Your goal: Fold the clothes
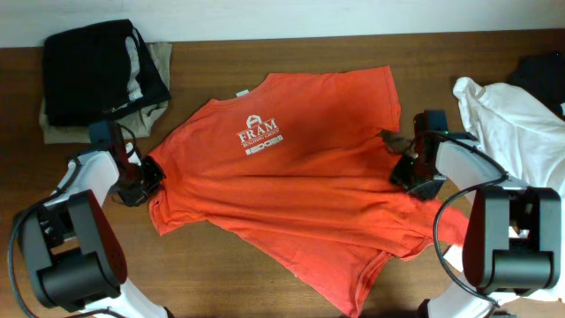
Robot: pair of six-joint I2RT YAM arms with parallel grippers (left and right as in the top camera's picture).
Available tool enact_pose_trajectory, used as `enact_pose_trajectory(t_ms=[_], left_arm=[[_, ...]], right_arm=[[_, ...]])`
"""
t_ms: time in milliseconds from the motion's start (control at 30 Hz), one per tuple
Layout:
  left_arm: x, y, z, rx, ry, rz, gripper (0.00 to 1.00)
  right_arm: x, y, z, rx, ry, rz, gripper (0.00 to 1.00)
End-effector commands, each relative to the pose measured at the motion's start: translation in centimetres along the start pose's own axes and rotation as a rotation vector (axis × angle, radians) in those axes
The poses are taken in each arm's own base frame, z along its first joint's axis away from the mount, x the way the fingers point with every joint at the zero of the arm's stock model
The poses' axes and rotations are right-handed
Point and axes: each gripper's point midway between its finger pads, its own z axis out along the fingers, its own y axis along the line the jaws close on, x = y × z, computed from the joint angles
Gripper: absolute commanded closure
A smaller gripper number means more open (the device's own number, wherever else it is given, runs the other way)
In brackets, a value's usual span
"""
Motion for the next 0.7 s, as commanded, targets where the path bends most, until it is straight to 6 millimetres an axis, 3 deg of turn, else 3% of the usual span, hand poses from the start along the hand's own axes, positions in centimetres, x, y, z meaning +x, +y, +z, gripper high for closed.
enact_pose_trajectory(t_ms=[0,100,200,267,333,367,400,467,533,600,633,667], left_arm=[[1.5,0.5,1.7,-0.002,0.067,-0.020,0.92],[2.3,-1.6,1.6,0.107,0.109,-0.016,0.93],[3.5,-4.4,1.7,0.185,0.145,0.032,0.98],[4.4,-7.1,2.1,0.211,0.146,0.072,0.99],[4.4,-10.2,2.6,0.243,0.099,0.112,0.99],[4.2,-11.8,2.7,0.267,0.070,0.128,0.99],[3.5,-14.1,2.7,0.304,0.010,0.109,0.99],[2.1,-15.1,2.9,0.276,-0.089,0.120,0.99],[1.2,-14.5,3.0,0.220,-0.147,0.120,0.99],[0.9,-14.5,3.0,0.221,-0.160,0.121,0.98],[0.9,-14.6,2.9,0.223,-0.162,0.122,0.98],[0.9,-14.6,2.9,0.222,-0.161,0.122,0.92]], right_arm=[[0.1,1.1,3.9,-0.051,0.038,0.019,0.96],[-3.0,3.8,5.0,-0.147,-0.045,0.009,0.96],[-9.5,8.0,2.6,-0.231,-0.165,-0.012,0.96],[-14.3,11.6,-1.2,-0.296,-0.215,-0.060,0.96],[-17.3,13.9,-5.2,-0.312,-0.246,-0.115,0.96],[-18.4,14.6,-7.6,-0.314,-0.266,-0.155,0.91],[-19.7,14.9,-12.7,-0.319,-0.320,-0.212,0.79],[-19.6,14.0,-19.1,-0.327,-0.360,-0.235,0.37],[-17.6,12.2,-24.2,-0.316,-0.362,-0.252,0.01],[-13.2,10.3,-25.7,-0.276,-0.244,-0.257,0.02],[-11.3,12.1,-26.2,-0.361,-0.208,-0.392,0.01],[-10.1,12.9,-26.4,-0.366,-0.180,-0.337,0.02]])
